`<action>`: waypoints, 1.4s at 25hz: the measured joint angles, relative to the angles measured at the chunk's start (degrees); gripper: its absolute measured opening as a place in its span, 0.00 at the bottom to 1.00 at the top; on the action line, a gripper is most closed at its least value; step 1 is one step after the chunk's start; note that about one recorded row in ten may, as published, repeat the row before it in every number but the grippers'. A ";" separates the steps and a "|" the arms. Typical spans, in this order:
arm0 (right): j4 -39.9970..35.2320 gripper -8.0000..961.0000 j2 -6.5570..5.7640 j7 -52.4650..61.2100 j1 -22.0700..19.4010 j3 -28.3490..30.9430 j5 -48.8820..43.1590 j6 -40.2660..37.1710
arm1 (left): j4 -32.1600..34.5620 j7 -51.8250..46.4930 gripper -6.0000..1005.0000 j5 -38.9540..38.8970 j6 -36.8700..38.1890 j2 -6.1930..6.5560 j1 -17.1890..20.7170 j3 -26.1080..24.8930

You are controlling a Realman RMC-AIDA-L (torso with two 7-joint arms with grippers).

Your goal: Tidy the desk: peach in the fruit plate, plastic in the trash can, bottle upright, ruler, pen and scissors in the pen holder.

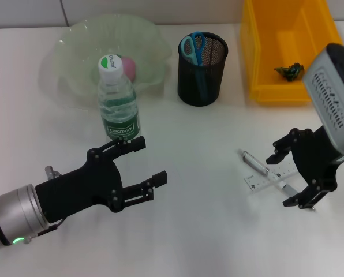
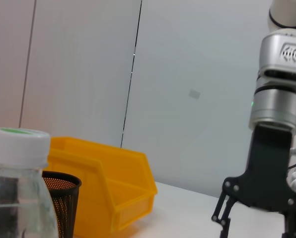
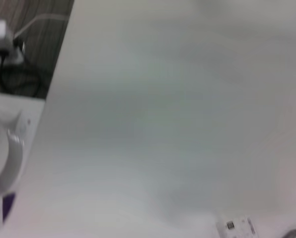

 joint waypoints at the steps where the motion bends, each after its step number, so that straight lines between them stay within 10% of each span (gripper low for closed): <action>1: 1.11 0.84 0.04 -1.14 0.57 -0.26 -0.86 0.56 | 0.00 -0.28 0.83 0.00 0.00 0.01 0.00 0.00; 35: 29.82 0.82 0.22 -12.95 16.20 -2.73 -3.35 13.01 | -0.86 -1.30 0.83 -0.97 0.09 -0.40 -0.01 0.00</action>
